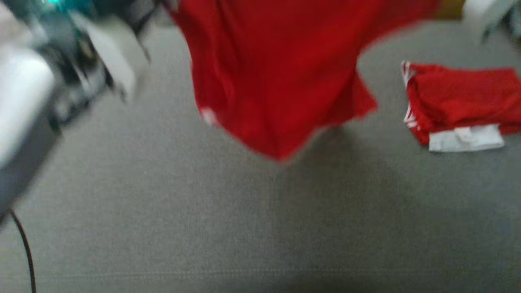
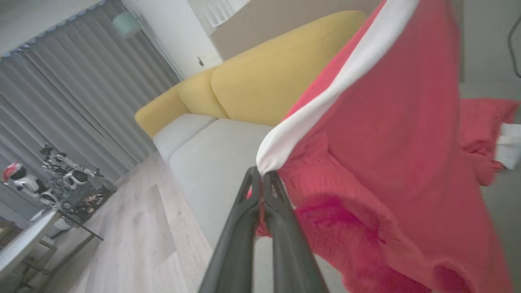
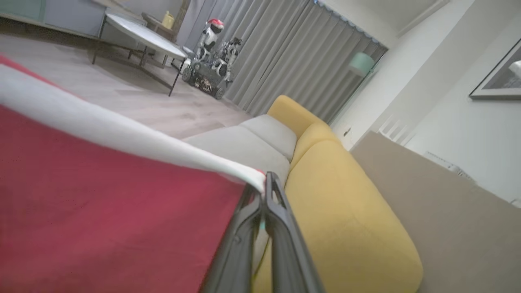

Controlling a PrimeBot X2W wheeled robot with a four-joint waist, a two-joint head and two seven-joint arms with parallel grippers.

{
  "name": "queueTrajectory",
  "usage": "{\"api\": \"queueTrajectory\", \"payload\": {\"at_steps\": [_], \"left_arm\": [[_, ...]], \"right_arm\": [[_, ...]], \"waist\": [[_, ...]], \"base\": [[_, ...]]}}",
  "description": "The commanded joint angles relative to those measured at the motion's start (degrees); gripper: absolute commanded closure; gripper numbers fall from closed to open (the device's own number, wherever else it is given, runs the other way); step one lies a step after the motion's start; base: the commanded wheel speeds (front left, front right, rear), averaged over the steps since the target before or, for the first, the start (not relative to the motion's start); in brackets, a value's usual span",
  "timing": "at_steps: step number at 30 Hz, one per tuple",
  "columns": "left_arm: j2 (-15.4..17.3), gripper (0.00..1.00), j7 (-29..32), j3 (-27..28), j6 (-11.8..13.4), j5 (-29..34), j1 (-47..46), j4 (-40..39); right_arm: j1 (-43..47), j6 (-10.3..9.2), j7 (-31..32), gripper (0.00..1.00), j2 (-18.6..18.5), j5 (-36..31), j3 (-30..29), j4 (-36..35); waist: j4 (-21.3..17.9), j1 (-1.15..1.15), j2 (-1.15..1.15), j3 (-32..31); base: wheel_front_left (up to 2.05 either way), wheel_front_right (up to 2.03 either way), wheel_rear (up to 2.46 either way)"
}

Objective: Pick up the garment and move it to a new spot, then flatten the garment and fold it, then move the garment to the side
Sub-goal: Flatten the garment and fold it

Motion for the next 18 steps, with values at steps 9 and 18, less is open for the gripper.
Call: {"api": "queueTrajectory", "payload": {"at_steps": [9,18], "left_arm": [[-0.28,1.0,-14.86,2.41,0.77,10.93,-34.79,20.1],[-5.0,1.0,-27.83,-3.02,2.4,19.31,-38.95,31.52]], "right_arm": [[-32.99,0.37,-18.49,1.0,9.55,-11.31,-4.72,20.35],[-33.3,0.37,-32.14,1.0,18.18,-20.48,-11.52,35.99]], "waist": [[-0.81,0.0,0.0,21.76],[0.71,0.0,0.0,23.58]], "base": [[0.0,0.0,0.0],[0.0,0.0,0.0]]}}
